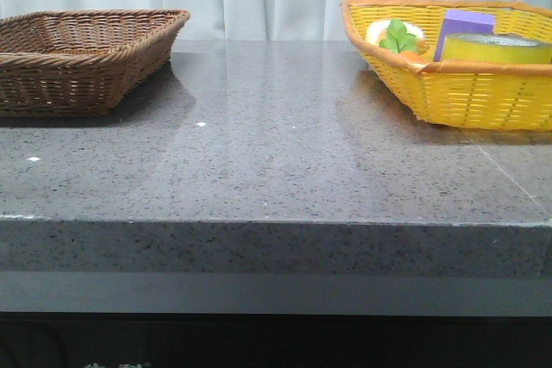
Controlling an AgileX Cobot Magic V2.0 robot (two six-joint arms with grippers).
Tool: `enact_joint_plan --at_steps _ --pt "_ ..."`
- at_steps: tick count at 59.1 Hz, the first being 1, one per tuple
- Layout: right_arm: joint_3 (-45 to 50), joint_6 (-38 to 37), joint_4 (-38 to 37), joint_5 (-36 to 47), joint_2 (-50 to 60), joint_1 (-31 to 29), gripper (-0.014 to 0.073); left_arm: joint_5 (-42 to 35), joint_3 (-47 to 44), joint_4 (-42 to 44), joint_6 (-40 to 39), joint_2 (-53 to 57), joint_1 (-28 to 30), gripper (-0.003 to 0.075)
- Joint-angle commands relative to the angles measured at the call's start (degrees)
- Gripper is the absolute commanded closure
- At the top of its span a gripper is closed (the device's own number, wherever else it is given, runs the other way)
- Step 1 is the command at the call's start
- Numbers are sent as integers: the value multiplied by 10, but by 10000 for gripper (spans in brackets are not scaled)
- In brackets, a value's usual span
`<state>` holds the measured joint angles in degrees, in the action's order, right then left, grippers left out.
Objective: Transfer tape with both arms
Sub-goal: 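Lower the right gripper into the yellow tape roll in the yellow basket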
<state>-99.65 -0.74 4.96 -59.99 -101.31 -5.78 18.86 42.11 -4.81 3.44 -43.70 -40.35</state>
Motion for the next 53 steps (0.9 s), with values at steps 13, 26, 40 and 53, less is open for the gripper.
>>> enact_joint_plan --at_steps 13,26,40,53 --pt "-109 1 -2 -11 -79 -5 75 -47 20 -5 -1 1 -4 208" --pt "-124 1 -1 -19 -123 -5 235 -47 20 -5 -1 1 -4 208" --pt "-124 1 4 -25 -141 -5 297 -47 20 -5 -1 1 -4 208" --pt "-134 1 3 -37 -134 -5 453 -47 20 -5 -1 1 -4 208"
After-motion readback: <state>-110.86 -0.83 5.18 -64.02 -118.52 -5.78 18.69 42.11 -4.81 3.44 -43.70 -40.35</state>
